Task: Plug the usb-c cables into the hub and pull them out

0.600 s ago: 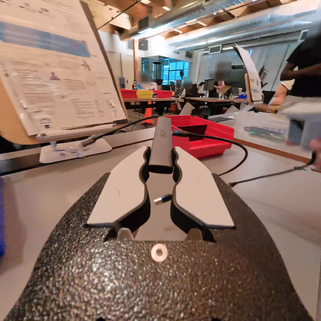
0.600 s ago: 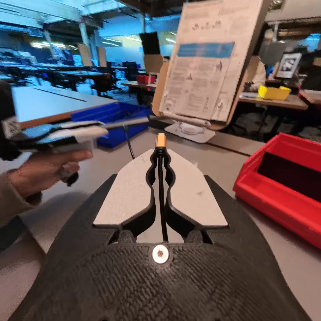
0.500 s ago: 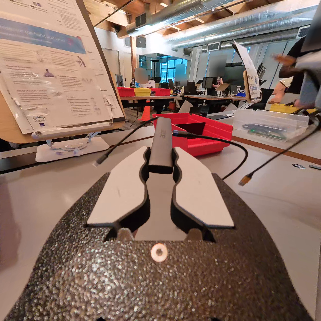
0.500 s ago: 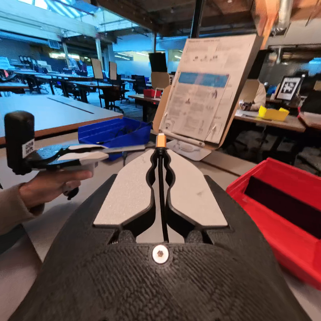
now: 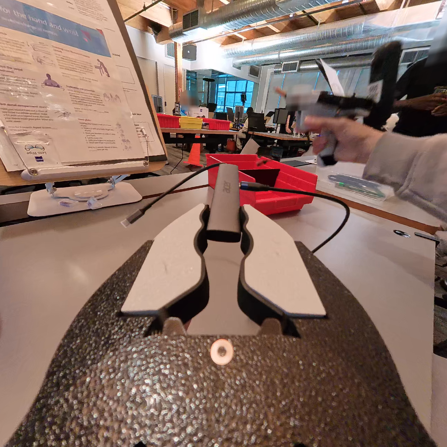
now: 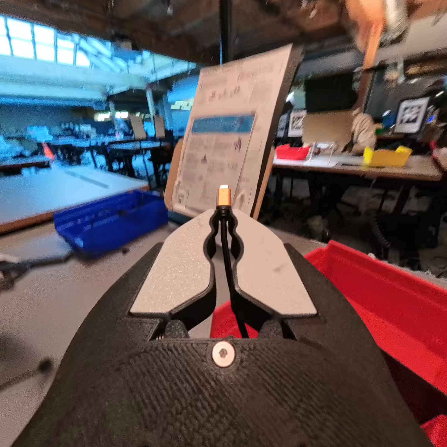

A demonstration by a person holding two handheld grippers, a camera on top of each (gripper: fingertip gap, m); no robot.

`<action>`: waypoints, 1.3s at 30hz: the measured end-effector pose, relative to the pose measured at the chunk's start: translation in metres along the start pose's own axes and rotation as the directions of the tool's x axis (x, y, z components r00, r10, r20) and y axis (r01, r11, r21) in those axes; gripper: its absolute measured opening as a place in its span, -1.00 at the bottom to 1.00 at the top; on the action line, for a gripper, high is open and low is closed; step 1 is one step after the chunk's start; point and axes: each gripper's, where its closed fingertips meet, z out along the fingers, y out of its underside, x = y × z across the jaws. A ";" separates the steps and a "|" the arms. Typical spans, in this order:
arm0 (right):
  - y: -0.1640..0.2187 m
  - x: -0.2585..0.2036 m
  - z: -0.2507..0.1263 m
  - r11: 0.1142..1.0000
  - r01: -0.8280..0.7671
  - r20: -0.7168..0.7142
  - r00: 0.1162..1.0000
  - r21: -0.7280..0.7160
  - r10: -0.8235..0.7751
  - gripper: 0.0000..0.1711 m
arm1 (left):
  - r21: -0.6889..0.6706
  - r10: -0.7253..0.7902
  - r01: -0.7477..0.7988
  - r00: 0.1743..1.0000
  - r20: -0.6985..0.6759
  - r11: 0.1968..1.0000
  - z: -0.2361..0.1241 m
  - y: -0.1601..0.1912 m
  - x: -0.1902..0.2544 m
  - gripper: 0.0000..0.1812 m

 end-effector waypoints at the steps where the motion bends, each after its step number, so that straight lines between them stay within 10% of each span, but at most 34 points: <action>1: 0.024 0.003 0.004 0.998 0.004 0.011 1.000 -0.059 -0.003 -0.91 | 0.000 -0.004 0.004 1.000 0.003 1.000 0.000 0.000 -0.002 -0.75; 9: 0.151 0.064 -0.016 0.805 0.076 -0.208 0.948 -0.589 -0.242 -0.83 | -0.014 0.022 -0.022 1.000 0.002 1.000 0.000 0.005 -0.006 -0.75; 12: 0.163 0.062 -0.030 0.703 0.059 -0.240 0.917 -0.709 -0.318 -0.09 | -0.041 0.031 -0.031 0.999 0.009 0.999 0.003 0.015 -0.006 -0.75; 14: 0.137 0.029 -0.023 0.792 0.056 -0.258 0.929 -0.608 -0.264 0.19 | -0.058 0.042 -0.041 0.999 0.014 0.997 0.004 0.021 -0.007 -0.75; 18: 0.095 -0.110 -0.003 0.959 0.007 -0.060 0.998 -0.283 -0.025 0.10 | -0.085 0.066 -0.064 0.998 0.020 0.994 0.007 0.031 -0.009 -0.75; 23: 0.135 -0.221 0.009 0.970 -0.017 0.102 0.994 -0.243 0.043 -0.01 | -0.116 0.072 -0.068 0.997 0.030 0.991 0.008 0.043 -0.008 -0.75; 39: 0.162 -0.238 0.020 0.975 0.053 0.095 0.995 -0.215 -0.034 -0.82 | -0.107 0.093 -0.094 0.996 -0.016 0.990 0.012 0.046 0.013 -0.75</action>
